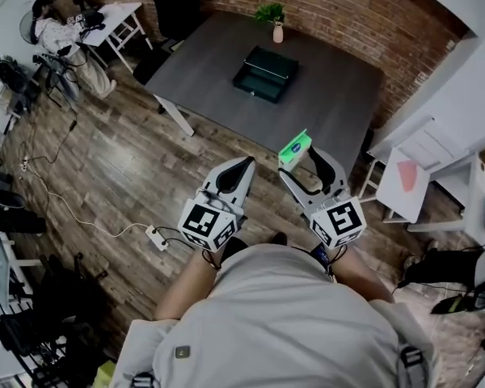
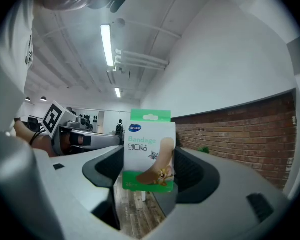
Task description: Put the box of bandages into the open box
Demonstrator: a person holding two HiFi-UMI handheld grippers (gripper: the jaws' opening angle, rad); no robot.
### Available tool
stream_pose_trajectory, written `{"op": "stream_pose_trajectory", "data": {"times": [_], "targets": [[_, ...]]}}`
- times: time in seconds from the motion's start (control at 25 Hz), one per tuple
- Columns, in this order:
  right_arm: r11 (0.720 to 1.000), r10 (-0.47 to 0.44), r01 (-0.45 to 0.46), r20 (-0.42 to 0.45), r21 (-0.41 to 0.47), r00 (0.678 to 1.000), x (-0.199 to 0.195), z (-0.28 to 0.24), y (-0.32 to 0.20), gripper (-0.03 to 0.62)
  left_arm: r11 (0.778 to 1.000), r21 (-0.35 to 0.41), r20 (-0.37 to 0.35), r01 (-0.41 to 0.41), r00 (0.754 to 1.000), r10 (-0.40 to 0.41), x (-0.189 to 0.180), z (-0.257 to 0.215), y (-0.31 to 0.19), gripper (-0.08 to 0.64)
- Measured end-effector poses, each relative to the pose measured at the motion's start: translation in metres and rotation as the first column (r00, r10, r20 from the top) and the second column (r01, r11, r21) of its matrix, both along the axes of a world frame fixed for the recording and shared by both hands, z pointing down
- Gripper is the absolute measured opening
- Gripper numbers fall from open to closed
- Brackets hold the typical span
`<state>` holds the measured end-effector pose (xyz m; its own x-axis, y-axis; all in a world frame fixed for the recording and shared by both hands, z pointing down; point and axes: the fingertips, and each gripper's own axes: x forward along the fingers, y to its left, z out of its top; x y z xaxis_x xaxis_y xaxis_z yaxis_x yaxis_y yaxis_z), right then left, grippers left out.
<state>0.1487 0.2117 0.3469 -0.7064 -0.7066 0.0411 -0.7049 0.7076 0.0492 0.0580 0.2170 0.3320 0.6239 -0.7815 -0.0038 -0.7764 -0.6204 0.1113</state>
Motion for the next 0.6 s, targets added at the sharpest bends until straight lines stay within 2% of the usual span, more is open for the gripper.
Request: {"op": "stream_pose_trajectory", "data": {"times": [0.32,0.6], "targets": [[1.000,-0.002,0.002,-0.008,-0.027,1.000,-0.032,0.010,-0.046,0.305,1.000,-0.017,-0.015,-0.007,1.000,0.007,-0.031,0.011,-0.047,0.015],[0.998,0.062,-0.063,-0.014,-0.022,0.998,-0.084,0.000,-0.096,0.307,0.996,-0.009,-0.019,-0.089,0.996,0.089,-0.080,0.002,-0.103,0.015]]}}
